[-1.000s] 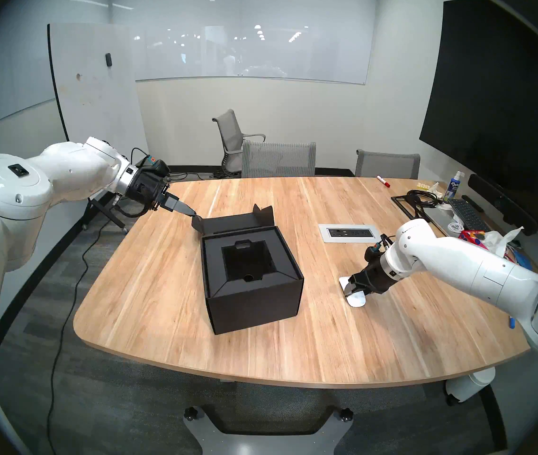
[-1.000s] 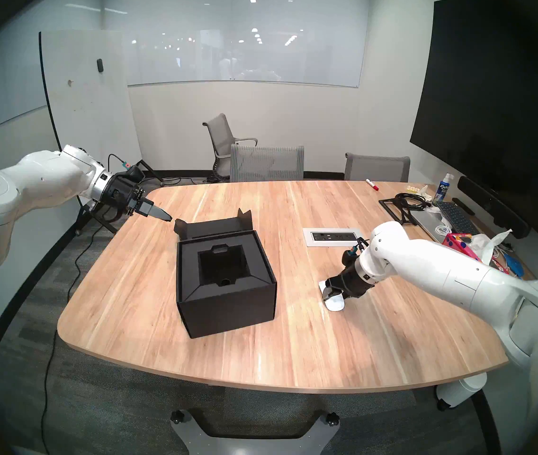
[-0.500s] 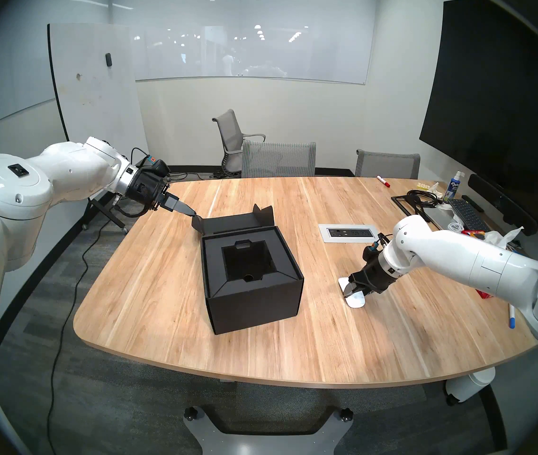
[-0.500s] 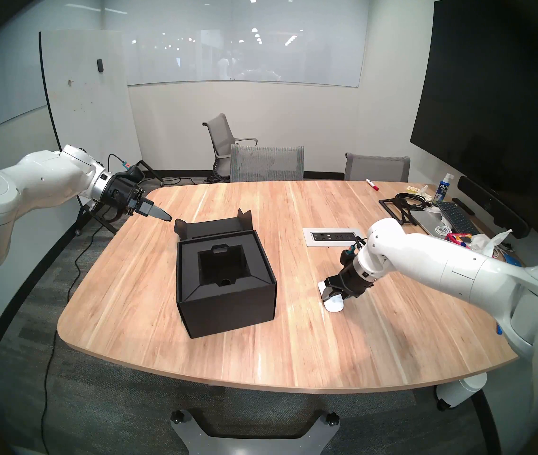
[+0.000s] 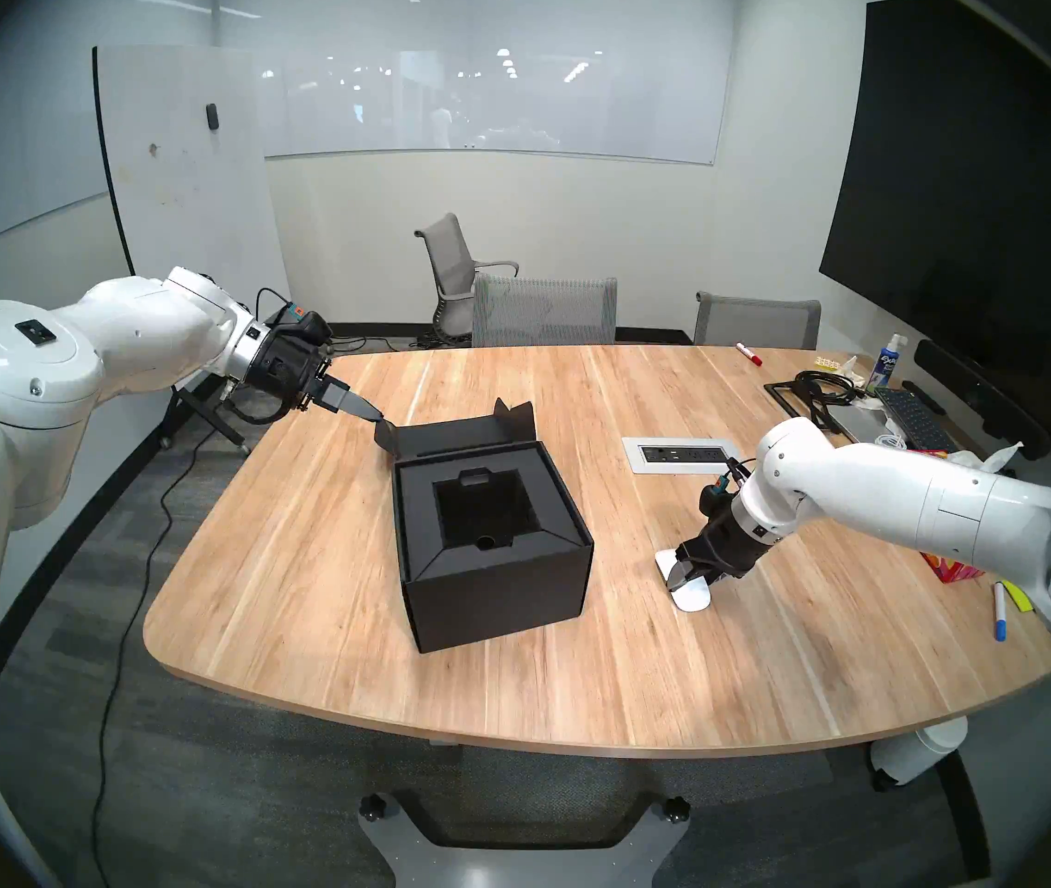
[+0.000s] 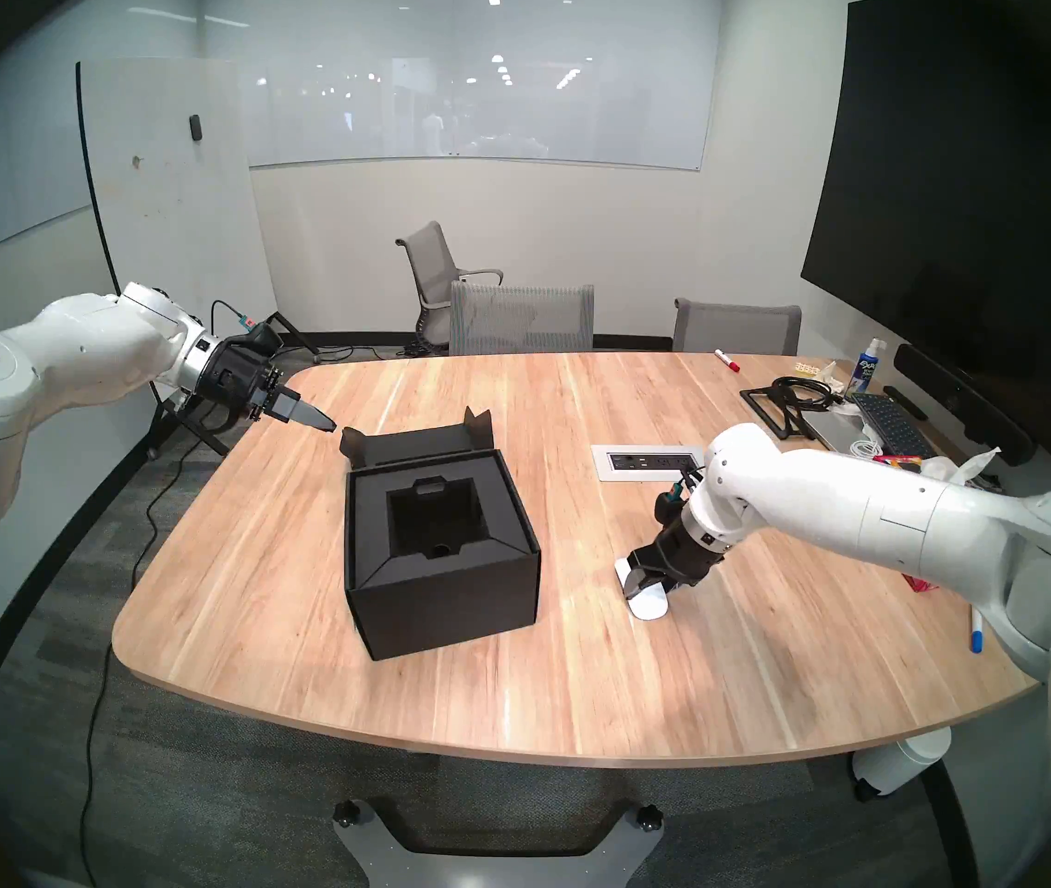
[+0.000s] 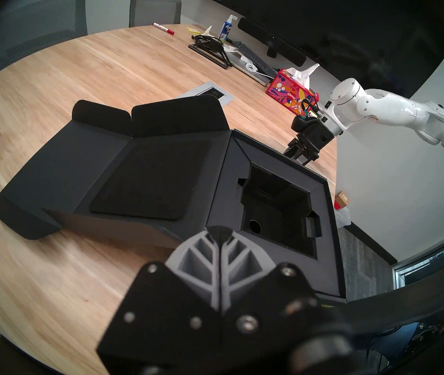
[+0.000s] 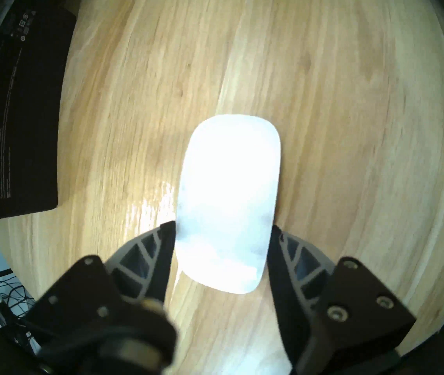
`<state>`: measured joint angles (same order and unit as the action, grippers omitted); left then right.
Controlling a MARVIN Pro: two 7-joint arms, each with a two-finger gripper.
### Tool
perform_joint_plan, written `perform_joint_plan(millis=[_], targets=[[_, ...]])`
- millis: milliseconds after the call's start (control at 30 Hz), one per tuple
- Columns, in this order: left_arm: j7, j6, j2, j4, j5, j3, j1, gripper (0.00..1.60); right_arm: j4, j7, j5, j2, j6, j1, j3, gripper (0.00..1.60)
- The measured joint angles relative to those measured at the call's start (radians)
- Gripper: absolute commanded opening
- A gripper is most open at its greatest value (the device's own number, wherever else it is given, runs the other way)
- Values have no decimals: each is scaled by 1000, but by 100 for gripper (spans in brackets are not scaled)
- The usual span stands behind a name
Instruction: Open the box and place the mouse inside
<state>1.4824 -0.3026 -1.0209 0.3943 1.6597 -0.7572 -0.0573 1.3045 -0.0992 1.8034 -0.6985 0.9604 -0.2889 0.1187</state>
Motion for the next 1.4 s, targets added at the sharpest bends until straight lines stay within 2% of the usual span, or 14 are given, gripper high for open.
perform_joint_plan(millis=[400, 667, 800, 867, 900, 933, 1400], targets=[[0, 0, 0, 0, -1, 2, 0, 0, 62, 82, -111, 1, 0, 85, 118, 35], [0, -1, 0, 0, -3, 3, 0, 0, 113, 114, -167, 13, 1, 121, 166, 13], [0, -1, 0, 0, -4, 4, 0, 0, 150, 129, -198, 28, 1, 145, 198, 42], [0, -1, 0, 0, -4, 4, 0, 0, 161, 136, -207, 32, 1, 154, 209, 78], [0, -1, 0, 0, -4, 4, 0, 0, 167, 141, -213, 35, 1, 159, 216, 137], [0, -1, 0, 0, -4, 4, 0, 0, 169, 143, -215, 36, 1, 161, 219, 160], [0, -1, 1, 0, -7, 7, 1, 0, 195, 188, -264, 43, 1, 191, 266, 160]])
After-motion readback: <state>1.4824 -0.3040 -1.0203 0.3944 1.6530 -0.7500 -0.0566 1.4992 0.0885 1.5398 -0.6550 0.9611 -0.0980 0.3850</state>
